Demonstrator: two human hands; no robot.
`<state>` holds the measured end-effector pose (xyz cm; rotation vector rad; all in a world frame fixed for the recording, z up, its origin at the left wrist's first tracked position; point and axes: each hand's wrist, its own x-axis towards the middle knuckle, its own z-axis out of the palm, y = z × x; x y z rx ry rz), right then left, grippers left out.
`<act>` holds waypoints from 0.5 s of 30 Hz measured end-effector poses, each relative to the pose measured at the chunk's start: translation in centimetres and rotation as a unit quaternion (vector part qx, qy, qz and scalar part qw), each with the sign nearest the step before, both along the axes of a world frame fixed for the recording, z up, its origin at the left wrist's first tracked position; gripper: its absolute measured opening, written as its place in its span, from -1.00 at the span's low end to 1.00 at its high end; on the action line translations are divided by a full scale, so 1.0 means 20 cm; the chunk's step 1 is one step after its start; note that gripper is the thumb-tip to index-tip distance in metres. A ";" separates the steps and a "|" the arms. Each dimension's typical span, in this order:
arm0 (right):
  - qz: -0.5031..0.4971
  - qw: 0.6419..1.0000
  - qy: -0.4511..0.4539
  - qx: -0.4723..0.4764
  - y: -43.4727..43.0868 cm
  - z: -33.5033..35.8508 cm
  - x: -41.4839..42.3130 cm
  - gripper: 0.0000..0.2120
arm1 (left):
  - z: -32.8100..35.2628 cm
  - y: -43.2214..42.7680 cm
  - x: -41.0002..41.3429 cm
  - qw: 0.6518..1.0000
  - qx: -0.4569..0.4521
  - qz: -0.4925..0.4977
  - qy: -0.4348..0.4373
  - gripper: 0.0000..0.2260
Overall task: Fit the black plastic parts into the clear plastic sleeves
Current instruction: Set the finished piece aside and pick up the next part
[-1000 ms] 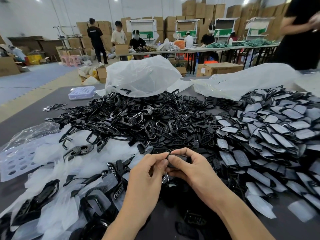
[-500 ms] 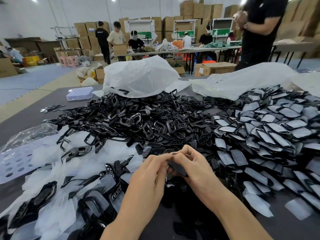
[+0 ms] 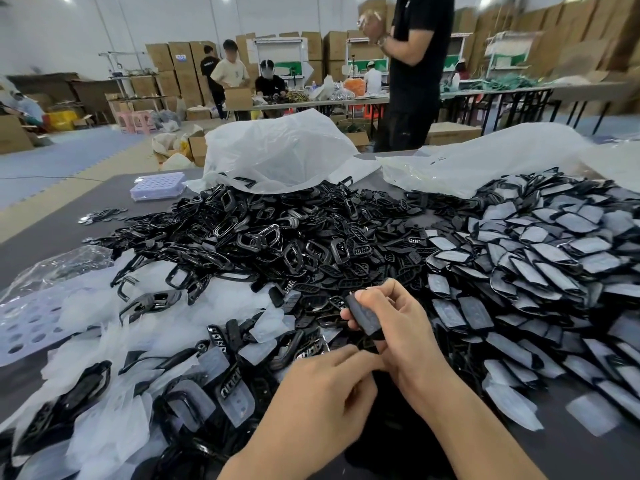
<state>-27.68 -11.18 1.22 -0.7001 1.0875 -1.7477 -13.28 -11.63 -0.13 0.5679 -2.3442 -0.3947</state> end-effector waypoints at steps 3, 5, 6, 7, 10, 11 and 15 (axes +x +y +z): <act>0.004 1.000 -0.020 -0.003 0.00 0.00 0.00 -0.72 | -0.01 -0.02 0.02 0.995 0.042 0.049 0.075 -0.79; 0.017 1.000 -0.018 -0.004 0.01 0.00 0.00 -0.73 | -0.01 -0.04 0.04 0.986 0.095 0.080 0.113 -0.80; 0.024 1.000 -0.011 -0.003 0.01 0.00 0.00 -0.74 | -0.01 -0.06 0.04 0.982 0.117 0.087 0.124 -0.80; 0.028 1.000 -0.005 -0.003 0.02 0.00 0.00 -0.74 | -0.02 -0.07 0.05 0.979 0.125 0.090 0.132 -0.80; 0.043 0.999 0.007 -0.003 0.03 0.01 0.01 -0.75 | -0.01 -0.07 0.06 0.980 0.125 0.094 0.126 -0.80; 0.049 0.999 0.012 -0.004 0.03 0.00 0.01 -0.77 | -0.01 -0.07 0.06 0.979 0.127 0.098 0.125 -0.81; 0.093 0.993 0.062 -0.029 0.03 -0.01 0.03 -0.90 | 0.01 -0.08 0.03 0.959 0.196 0.117 0.166 -0.84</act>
